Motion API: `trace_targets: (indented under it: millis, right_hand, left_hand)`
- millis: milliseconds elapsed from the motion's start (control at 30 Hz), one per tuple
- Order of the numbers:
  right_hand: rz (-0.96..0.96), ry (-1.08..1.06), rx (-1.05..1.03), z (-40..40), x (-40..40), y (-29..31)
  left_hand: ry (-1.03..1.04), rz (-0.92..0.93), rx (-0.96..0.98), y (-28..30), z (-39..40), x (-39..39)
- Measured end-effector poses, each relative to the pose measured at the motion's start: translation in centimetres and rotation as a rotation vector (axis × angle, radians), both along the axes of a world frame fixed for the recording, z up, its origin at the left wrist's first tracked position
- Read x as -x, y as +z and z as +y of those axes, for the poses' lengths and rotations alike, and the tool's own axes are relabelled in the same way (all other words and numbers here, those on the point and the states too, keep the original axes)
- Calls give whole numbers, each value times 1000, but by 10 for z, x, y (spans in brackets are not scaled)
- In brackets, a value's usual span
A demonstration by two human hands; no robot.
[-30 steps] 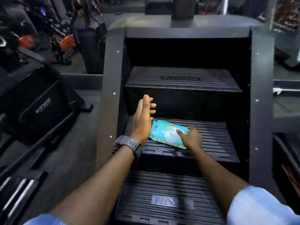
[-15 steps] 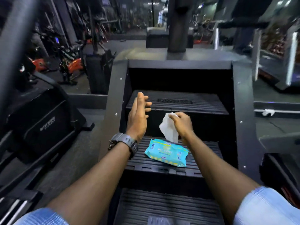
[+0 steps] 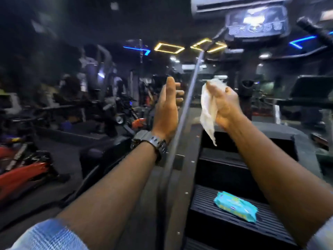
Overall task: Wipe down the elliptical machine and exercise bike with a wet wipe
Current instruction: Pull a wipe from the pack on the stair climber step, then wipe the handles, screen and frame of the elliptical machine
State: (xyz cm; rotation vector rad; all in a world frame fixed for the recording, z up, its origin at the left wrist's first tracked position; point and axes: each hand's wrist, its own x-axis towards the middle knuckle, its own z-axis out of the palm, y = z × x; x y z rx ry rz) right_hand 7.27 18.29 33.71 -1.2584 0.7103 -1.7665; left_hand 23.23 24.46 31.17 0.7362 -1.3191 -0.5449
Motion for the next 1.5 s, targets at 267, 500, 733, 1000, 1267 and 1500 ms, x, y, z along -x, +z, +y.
trace_targets:
  millis: [267,500,733,1000,1267,1500]
  right_hand:
    - [-61,533,-208,48,-210,8]
    - [-169,568,-382,18,-337,-18]
    - [-251,452,-406,-74,-401,-43]
    - [-266,413,-323,-192,-466,-22]
    - [-179,239,-150,-320,-545,-4]
    - [3,0,14,-423,-614,41]
  left_hand:
    - [369,18,-30,17,111,-223]
    - [423,31,-66,-2,99,-320]
    - [360,-2,-115,-18,-13,-384]
    - [292,9,-107,7,-155,-464]
    - [208,-22,-47,11,-317,-549]
    - [120,-9,-14,43,-470,-627]
